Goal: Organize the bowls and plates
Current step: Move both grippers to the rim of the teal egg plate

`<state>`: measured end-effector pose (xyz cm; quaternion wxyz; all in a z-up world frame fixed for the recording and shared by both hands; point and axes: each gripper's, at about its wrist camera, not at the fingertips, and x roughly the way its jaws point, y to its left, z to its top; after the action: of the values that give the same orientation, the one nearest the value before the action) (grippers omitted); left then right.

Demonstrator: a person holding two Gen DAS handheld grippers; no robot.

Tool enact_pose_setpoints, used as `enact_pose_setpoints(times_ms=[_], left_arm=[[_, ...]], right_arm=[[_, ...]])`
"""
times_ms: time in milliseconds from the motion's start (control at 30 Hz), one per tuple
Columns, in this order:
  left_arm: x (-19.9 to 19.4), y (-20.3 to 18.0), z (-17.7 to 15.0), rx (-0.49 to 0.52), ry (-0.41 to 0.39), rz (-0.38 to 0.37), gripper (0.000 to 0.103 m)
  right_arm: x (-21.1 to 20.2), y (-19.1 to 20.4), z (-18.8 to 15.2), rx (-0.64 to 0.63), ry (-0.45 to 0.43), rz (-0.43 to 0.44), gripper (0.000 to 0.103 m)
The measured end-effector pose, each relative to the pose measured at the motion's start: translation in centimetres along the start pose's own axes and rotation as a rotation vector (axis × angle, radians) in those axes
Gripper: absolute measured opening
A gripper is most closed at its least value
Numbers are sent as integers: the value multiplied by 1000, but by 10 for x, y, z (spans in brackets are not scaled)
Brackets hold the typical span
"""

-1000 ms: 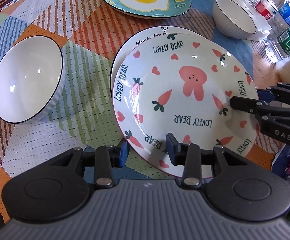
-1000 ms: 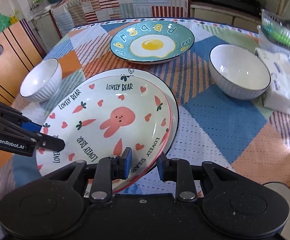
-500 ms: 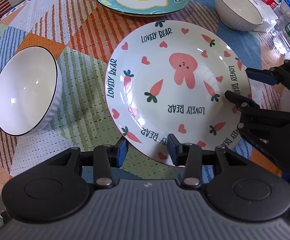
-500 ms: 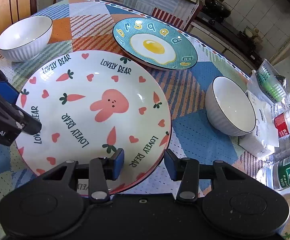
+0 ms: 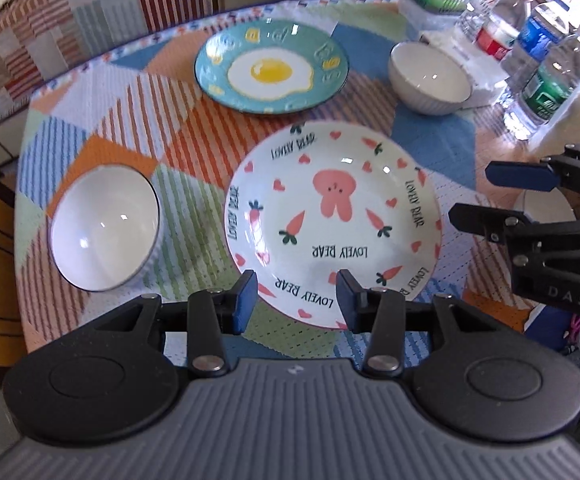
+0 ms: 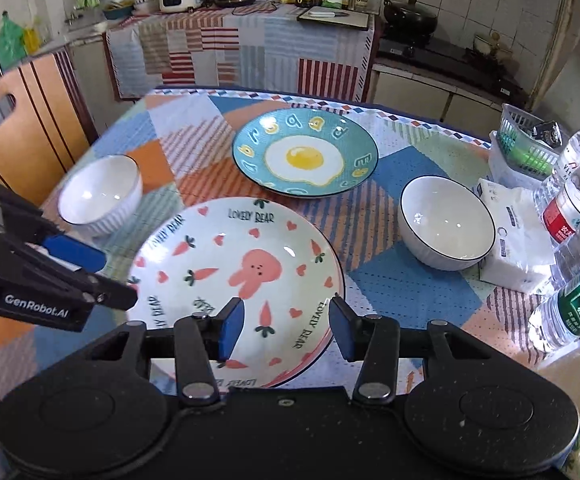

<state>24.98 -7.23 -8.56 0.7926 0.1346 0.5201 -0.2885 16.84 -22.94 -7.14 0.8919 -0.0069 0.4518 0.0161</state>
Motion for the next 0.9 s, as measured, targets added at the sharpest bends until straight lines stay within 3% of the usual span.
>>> enact_pose_setpoints(times_ms=[133, 300, 433, 500, 567, 600, 800, 900], left_arm=[[-29, -4, 1, 31, -67, 33, 42], [-52, -4, 7, 58, -108, 40, 44], [-57, -2, 19, 96, -136, 85, 53], [-56, -1, 25, 136, -153, 101, 61], [-52, 3, 33, 162, -153, 119, 63], [-50, 6, 38, 165, -151, 125, 66], [-21, 24, 70, 161, -145, 129, 77], [0, 33, 85, 161, -129, 131, 78]], right_arm=[[-24, -1, 3, 29, -29, 26, 53], [-52, 0, 12, 9, -113, 80, 63], [-62, 4, 23, -26, -170, 103, 74], [-61, 4, 31, -43, -185, 98, 76], [-58, 1, 38, -56, -203, 95, 91], [-55, 0, 42, -65, -220, 87, 92], [-24, -18, 66, -134, -269, 60, 96], [-2, -32, 79, -126, -252, 96, 96]])
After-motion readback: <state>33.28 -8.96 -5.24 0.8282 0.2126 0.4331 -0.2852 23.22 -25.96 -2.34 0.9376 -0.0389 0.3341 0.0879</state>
